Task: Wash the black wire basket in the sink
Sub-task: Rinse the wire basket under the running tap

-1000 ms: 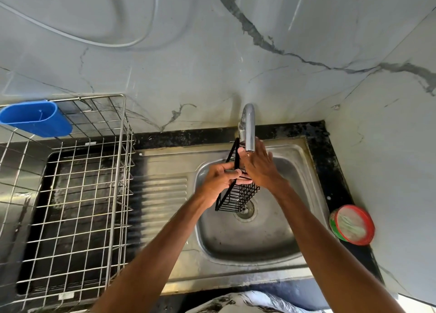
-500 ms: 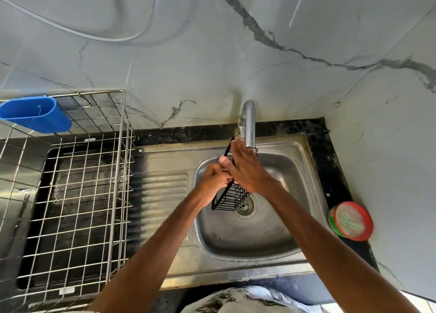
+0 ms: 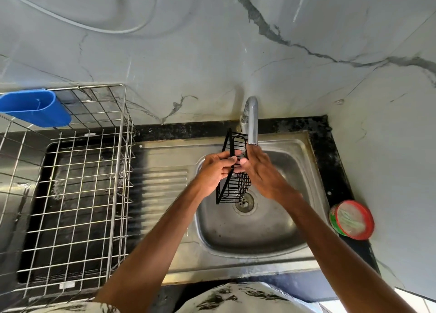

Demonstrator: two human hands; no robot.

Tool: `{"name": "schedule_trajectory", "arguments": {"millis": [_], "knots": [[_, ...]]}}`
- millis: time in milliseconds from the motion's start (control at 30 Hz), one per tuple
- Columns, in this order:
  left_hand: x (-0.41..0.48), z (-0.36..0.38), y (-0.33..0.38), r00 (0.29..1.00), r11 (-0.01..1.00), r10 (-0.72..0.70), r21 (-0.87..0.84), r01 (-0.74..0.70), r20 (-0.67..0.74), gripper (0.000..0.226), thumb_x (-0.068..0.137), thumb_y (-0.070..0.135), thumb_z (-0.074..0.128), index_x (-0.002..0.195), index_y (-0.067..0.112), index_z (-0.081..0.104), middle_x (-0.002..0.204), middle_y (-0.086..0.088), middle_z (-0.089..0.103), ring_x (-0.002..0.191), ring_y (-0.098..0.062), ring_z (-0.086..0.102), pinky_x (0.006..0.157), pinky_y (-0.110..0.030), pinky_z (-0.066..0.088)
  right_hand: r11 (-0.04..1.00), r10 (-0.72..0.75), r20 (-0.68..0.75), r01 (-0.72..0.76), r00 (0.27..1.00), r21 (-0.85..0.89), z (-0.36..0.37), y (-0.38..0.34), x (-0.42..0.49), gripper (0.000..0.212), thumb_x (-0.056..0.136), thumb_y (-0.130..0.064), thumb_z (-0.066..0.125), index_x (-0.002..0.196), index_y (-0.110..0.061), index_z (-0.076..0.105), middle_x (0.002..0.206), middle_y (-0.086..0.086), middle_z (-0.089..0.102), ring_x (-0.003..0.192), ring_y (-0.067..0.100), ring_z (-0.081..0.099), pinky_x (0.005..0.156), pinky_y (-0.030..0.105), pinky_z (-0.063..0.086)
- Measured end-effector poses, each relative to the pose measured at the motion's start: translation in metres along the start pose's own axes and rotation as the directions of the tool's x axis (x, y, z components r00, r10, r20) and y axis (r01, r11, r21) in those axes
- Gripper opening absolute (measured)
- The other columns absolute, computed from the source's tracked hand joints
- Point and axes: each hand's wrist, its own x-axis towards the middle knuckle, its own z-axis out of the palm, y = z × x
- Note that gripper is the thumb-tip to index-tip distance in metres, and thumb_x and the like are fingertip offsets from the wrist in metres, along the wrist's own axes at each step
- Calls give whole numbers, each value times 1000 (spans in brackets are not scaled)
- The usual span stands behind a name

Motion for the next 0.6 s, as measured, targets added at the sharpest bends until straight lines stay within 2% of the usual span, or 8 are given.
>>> {"name": "schedule_trajectory", "arguments": {"millis": [67, 133, 200, 300, 400, 467, 533, 600], "knots": [[0, 5, 4, 999, 1000, 2, 12, -3, 49, 29, 104, 7, 55, 131, 3, 68, 112, -16, 78, 106, -32, 76, 93, -30, 58, 996, 69, -27, -67, 997, 60, -4, 6, 16, 101, 88, -83, -6, 161, -18, 22, 170, 5, 3, 156, 17, -9, 127, 44, 0], [4, 9, 6, 1000, 1000, -12, -18, 13, 23, 27, 103, 8, 57, 126, 3, 69, 108, -13, 79, 103, -30, 76, 91, -30, 57, 990, 110, -18, -108, 994, 88, -6, 1, 26, 97, 90, -82, -3, 158, -21, 26, 169, 11, 6, 155, 19, -13, 126, 49, -2], [10, 11, 8, 999, 998, -36, -51, 34, -40, 23, 100, 10, 62, 120, 4, 73, 101, -10, 79, 96, -26, 76, 94, -34, 54, 993, 97, -13, -96, 995, 70, -9, -13, 21, 80, 99, -70, 9, 159, -18, 21, 169, 12, 3, 154, 23, -15, 123, 47, -3], [17, 12, 11, 991, 994, -81, -88, 72, -107, 20, 101, 8, 61, 115, 6, 75, 87, -4, 79, 84, -16, 73, 97, -39, 51, 999, 36, -30, -35, 999, 37, -9, -26, 2, 71, 104, -58, 17, 160, -14, 13, 168, 10, 10, 156, 24, -8, 126, 49, 1], [25, 21, 12, 980, 991, -115, -91, 101, -164, 23, 102, 6, 59, 119, 1, 74, 106, -13, 79, 102, -27, 74, 99, -41, 52, 998, 14, -6, -15, 1000, -66, 4, -30, -13, 85, 99, -68, 7, 161, -13, -5, 169, 11, -8, 155, 23, -16, 127, 51, 2], [26, 29, 12, 975, 989, -138, -77, 127, -175, 23, 103, 8, 58, 119, 4, 75, 114, -13, 78, 109, -28, 73, 97, -37, 53, 997, 5, -13, -6, 1000, -76, 13, -34, -23, 95, 93, -77, 1, 159, -10, -15, 166, 10, -22, 152, 21, -24, 126, 45, -5], [26, 34, 14, 978, 988, -144, -85, 132, -153, 23, 105, 11, 55, 115, 5, 75, 106, -10, 80, 105, -24, 75, 100, -38, 52, 999, -26, -36, 25, 999, -33, 17, -43, -32, 98, 93, -79, 3, 158, -9, -18, 165, 8, -26, 151, 17, -27, 125, 38, -9], [25, 35, 17, 976, 984, -158, -100, 144, -147, 21, 106, 9, 52, 108, 7, 73, 93, -7, 81, 95, -19, 77, 94, -35, 57, 999, -42, -44, 42, 998, -12, 18, -49, -36, 96, 95, -77, 8, 158, -10, -17, 165, 7, -25, 151, 14, -26, 125, 36, -10]]}}
